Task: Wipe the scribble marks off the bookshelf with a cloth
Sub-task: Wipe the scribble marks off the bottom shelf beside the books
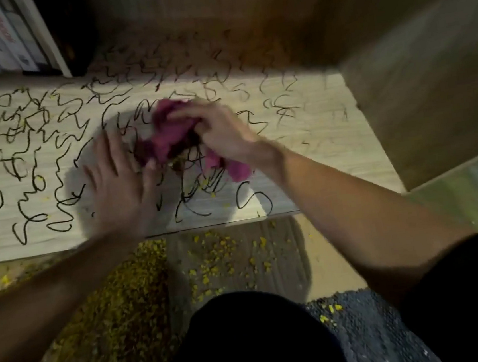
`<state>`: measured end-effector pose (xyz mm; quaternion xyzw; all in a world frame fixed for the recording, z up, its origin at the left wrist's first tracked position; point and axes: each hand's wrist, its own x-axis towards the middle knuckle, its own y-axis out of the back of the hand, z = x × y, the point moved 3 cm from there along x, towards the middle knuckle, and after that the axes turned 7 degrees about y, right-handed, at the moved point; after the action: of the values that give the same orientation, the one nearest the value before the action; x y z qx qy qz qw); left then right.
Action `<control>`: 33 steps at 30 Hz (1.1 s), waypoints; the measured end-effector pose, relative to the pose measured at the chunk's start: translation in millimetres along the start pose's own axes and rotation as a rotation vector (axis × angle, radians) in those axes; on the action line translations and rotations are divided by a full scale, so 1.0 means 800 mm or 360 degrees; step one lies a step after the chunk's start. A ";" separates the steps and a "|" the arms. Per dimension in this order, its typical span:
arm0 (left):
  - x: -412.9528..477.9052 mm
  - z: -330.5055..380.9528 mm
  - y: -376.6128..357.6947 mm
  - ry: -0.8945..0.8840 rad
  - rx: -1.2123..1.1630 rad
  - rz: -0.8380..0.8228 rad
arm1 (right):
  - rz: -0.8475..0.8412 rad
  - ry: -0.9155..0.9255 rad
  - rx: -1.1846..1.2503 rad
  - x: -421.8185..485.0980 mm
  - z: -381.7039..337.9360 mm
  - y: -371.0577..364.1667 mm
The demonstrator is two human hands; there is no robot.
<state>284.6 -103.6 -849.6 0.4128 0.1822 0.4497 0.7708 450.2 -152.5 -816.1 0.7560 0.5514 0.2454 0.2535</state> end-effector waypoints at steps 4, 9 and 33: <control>0.012 -0.064 0.046 0.0099 0.0353 -0.0087 | 0.0587 -0.0237 -0.0087 -0.056 0.037 0.119; 0.011 -0.134 0.089 0.0530 0.0562 -0.0220 | 0.0510 -0.0819 -0.0487 -0.127 0.116 0.100; -0.009 -0.121 0.099 0.0702 0.0555 -0.1073 | 0.0315 -0.0680 -0.0598 -0.038 -0.002 -0.058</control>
<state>174.4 -43.9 -844.6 0.3483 0.5400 0.2128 0.7360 408.1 -169.5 -847.9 0.7805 0.3540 0.2020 0.4741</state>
